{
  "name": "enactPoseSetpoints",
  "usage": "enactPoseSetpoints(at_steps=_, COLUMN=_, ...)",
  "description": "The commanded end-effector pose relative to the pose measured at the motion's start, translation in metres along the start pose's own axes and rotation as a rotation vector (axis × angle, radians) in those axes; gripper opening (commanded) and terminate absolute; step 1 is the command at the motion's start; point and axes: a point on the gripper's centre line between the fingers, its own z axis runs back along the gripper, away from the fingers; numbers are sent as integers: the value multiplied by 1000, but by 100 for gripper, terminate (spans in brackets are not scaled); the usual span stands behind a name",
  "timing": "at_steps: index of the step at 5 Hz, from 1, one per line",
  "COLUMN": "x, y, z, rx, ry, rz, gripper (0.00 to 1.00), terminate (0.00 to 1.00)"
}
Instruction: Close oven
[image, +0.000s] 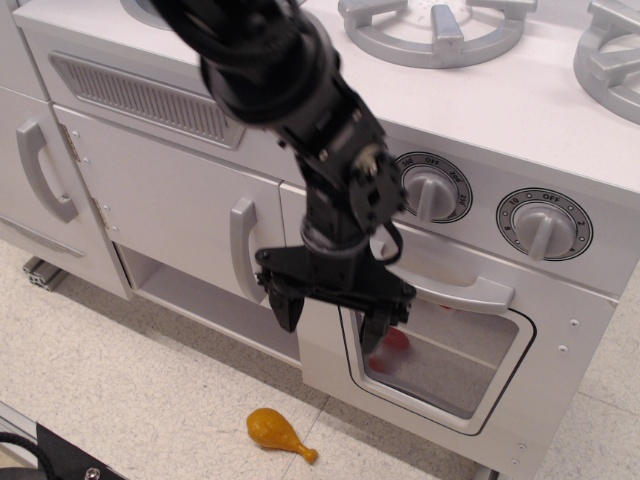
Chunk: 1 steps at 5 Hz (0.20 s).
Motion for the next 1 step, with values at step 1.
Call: enactPoseSetpoints(at_steps=1, x=5, y=6, z=13, rx=-12, ry=-35, rz=4, gripper=100, terminate=100)
